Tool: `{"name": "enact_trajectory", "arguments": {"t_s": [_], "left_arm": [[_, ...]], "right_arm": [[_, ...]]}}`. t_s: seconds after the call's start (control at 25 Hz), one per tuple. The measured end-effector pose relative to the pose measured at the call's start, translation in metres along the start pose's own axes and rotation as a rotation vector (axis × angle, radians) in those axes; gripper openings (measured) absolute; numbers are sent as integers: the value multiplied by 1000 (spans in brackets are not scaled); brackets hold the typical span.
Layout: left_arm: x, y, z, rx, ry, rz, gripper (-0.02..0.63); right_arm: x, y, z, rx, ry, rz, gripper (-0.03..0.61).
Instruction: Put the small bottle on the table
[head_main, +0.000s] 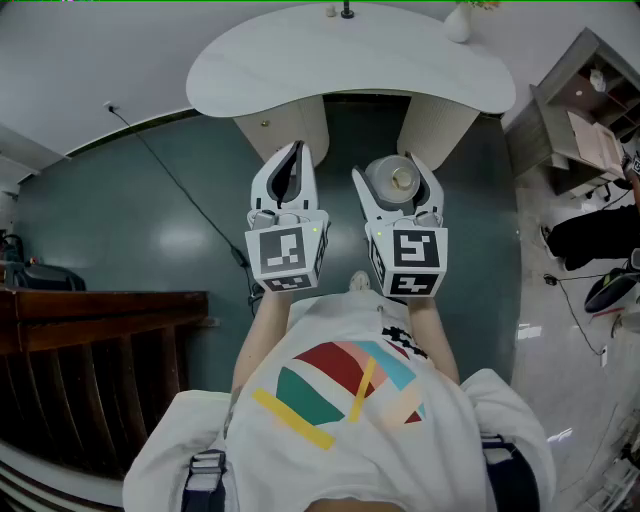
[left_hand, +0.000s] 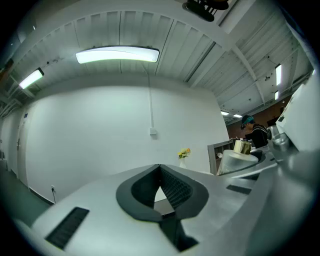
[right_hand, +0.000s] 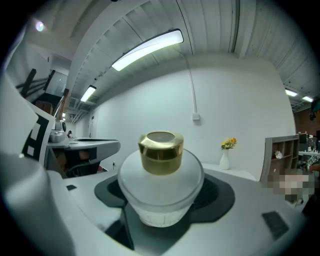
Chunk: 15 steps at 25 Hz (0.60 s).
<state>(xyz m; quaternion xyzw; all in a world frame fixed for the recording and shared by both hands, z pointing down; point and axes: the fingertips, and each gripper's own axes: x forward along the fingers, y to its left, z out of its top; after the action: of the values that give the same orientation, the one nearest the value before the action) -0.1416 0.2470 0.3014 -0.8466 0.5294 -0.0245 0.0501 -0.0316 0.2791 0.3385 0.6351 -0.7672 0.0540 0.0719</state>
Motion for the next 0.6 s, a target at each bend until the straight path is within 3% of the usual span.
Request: {"name": "enact_trajectory", "arguments": {"t_s": [0.6], "left_arm": [[20, -5, -5, -3, -15, 8, 15]], "right_arm": [[13, -18, 1, -27, -28, -7, 341]]}}
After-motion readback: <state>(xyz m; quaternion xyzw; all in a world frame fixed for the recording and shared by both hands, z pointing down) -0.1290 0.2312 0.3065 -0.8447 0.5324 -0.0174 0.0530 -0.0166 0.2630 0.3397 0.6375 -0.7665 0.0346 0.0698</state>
